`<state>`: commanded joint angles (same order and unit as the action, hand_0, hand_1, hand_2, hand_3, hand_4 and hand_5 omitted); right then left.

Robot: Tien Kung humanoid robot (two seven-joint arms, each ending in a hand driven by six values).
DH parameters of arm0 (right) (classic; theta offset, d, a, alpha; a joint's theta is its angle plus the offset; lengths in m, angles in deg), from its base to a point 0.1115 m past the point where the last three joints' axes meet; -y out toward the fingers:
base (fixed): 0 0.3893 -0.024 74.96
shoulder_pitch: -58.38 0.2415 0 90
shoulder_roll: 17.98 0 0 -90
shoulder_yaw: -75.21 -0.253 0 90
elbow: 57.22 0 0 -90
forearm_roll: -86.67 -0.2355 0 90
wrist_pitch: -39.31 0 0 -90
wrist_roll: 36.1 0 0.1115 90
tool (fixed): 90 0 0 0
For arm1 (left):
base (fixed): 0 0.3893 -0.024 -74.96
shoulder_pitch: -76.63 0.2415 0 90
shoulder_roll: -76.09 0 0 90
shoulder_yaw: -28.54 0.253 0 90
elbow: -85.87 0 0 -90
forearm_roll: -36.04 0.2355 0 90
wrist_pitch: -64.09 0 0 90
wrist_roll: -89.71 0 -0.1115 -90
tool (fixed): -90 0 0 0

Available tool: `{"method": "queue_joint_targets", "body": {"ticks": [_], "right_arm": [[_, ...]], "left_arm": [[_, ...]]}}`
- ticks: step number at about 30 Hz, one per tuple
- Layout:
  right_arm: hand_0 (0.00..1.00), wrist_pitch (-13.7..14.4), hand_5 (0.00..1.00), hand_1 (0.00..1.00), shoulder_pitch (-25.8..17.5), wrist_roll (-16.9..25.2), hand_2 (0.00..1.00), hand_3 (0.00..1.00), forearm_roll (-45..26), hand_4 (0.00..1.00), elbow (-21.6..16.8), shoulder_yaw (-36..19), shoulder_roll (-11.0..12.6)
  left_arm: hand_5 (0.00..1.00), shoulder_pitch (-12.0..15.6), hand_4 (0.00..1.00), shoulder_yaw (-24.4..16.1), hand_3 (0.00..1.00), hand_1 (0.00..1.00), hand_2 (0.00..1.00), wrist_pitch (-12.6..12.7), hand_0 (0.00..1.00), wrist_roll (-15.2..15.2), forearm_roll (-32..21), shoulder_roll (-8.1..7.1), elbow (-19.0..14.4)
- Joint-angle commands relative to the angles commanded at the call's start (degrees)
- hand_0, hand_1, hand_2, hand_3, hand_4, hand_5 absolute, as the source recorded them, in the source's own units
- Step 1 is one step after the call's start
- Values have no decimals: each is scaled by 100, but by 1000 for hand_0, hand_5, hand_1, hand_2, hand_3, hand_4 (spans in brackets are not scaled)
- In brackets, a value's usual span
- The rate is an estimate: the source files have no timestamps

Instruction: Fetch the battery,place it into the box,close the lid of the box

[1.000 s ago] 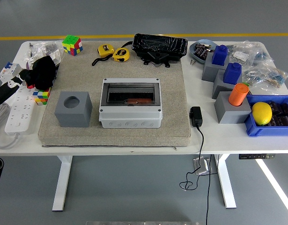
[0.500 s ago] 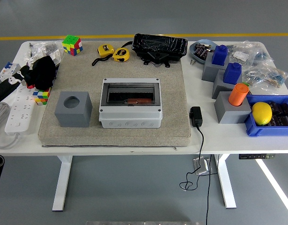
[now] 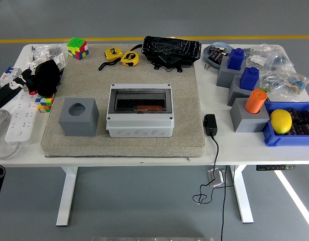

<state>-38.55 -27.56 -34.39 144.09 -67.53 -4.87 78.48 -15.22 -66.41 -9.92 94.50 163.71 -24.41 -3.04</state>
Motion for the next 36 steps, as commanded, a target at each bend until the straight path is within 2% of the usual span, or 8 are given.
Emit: {"method": "queue_joint_targets", "body": {"ticks": [36], "right_arm": [[883, -1, 998, 804, 81, 29, 747, 778, -84, 998, 0, -1, 14]], "left_arm": [[998, -121, 998, 43, 998, 998, 998, -65, 998, 33, 31, -34, 23]]}}
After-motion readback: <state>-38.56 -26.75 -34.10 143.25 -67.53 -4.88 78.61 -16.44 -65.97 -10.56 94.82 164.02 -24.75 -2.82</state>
